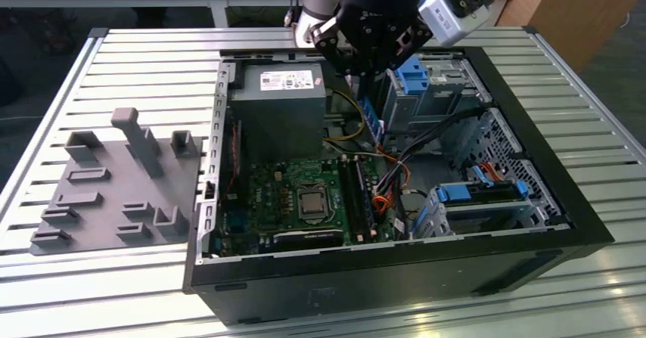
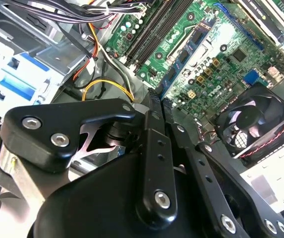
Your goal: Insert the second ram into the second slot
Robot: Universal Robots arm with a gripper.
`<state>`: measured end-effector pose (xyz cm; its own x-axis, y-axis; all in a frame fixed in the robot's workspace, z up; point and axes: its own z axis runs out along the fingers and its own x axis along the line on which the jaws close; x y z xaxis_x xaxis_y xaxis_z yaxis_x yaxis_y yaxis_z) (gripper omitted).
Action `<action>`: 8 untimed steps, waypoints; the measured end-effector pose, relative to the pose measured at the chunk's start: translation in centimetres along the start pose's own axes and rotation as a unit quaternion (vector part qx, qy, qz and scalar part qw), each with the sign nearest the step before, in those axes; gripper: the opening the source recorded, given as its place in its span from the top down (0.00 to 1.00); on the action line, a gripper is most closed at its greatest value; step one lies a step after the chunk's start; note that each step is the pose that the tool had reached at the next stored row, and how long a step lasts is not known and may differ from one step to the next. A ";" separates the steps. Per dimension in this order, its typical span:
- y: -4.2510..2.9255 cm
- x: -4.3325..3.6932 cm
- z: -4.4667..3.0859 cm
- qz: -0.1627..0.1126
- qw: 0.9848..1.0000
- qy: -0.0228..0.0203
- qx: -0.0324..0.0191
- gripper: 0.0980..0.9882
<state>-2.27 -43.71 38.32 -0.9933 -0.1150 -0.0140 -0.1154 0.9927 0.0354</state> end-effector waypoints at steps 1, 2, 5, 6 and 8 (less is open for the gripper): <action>0.00 0.00 0.02 0.000 1.000 0.000 0.000 0.96; 0.00 0.00 0.05 0.000 1.000 0.000 0.000 0.96; -0.01 0.01 0.14 0.000 1.000 0.000 0.000 0.96; -0.01 0.00 0.17 0.000 1.000 0.000 0.000 0.96; -0.02 0.01 0.26 0.000 1.000 0.000 0.000 0.96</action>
<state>-2.28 -43.72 38.07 -0.9933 -0.1145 -0.0139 -0.1150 0.9927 0.0353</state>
